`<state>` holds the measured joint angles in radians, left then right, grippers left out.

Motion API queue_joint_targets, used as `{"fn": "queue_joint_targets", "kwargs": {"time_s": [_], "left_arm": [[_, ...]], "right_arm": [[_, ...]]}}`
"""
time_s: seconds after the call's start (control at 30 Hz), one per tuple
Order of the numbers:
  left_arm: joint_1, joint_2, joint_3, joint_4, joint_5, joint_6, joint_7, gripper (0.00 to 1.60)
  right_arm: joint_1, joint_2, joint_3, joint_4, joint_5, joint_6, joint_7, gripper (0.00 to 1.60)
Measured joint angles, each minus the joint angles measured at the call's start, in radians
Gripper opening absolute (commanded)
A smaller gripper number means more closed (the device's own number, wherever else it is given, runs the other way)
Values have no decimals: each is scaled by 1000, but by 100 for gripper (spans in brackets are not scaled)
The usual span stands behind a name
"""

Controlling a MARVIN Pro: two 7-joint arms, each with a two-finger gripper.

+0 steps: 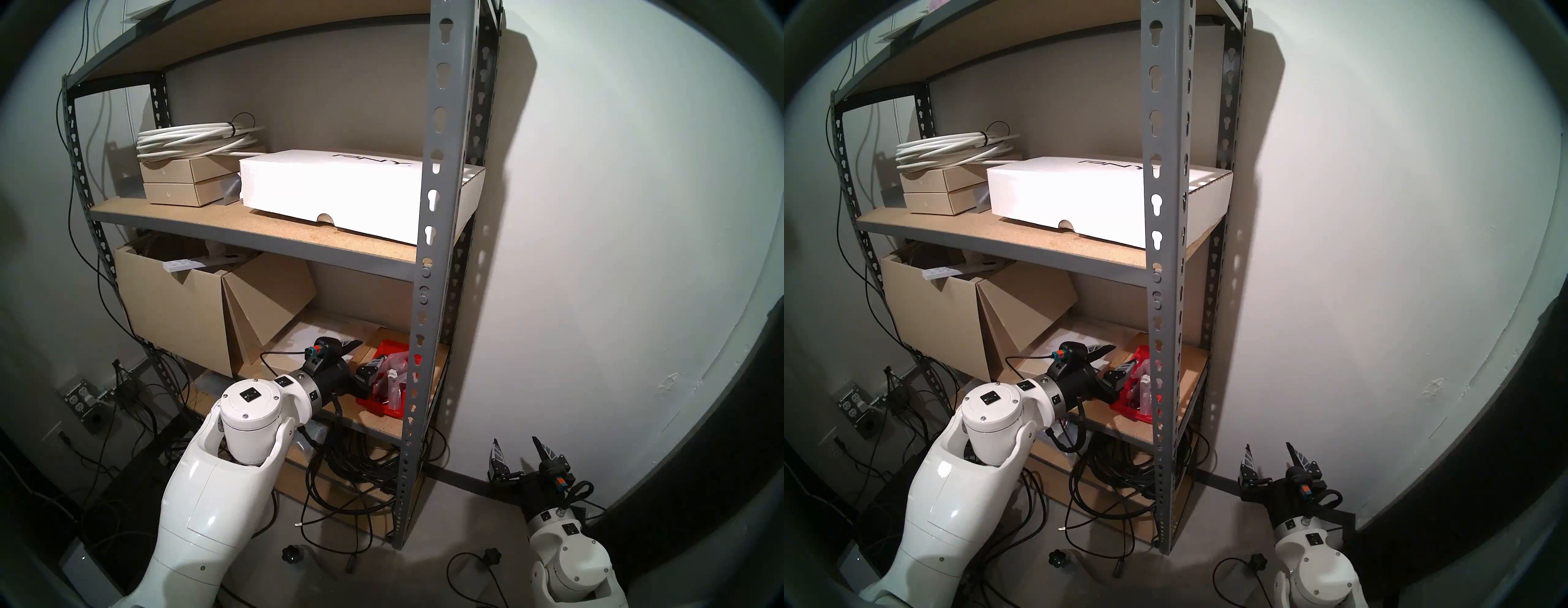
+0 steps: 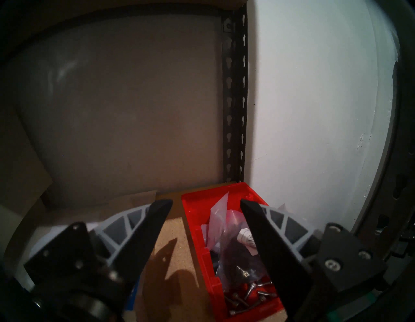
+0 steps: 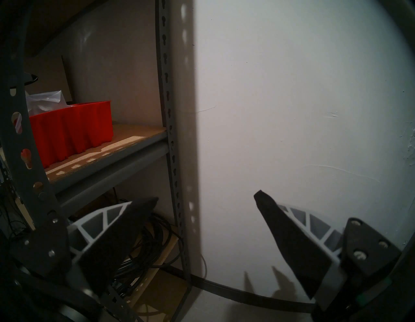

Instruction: Organize the rack shelf by putting things into a case

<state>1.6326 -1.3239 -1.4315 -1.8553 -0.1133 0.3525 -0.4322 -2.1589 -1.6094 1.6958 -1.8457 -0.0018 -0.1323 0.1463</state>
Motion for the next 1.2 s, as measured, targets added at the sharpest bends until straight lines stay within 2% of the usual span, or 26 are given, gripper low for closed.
{"fn": "queue_joint_targets", "kwargs": {"time_s": [0.43, 0.53, 1.03, 1.2], "left_arm": [[49, -5, 21, -7, 33, -6, 44, 124], [54, -8, 22, 1, 36, -10, 49, 129], [46, -13, 13, 54, 31, -34, 58, 122], [40, -13, 18, 63, 30, -34, 51, 129]], "right_arm": [[0, 0, 0, 0, 0, 0, 0, 160], [0, 0, 0, 0, 0, 0, 0, 160], [0, 0, 0, 0, 0, 0, 0, 160], [0, 0, 0, 0, 0, 0, 0, 160]]}}
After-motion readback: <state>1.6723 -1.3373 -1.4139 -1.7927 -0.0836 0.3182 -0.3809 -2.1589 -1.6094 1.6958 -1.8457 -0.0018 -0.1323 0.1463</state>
